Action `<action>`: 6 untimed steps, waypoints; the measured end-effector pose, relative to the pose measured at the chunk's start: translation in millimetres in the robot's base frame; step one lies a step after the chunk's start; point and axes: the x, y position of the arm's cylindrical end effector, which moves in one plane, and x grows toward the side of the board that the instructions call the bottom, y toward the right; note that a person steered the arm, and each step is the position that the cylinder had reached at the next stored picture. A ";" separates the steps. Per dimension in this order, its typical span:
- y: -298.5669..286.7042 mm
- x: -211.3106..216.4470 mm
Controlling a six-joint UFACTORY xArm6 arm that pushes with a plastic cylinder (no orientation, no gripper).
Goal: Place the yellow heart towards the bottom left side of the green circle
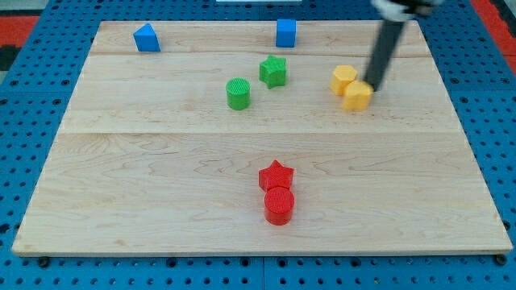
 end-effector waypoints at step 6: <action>-60.0 35.1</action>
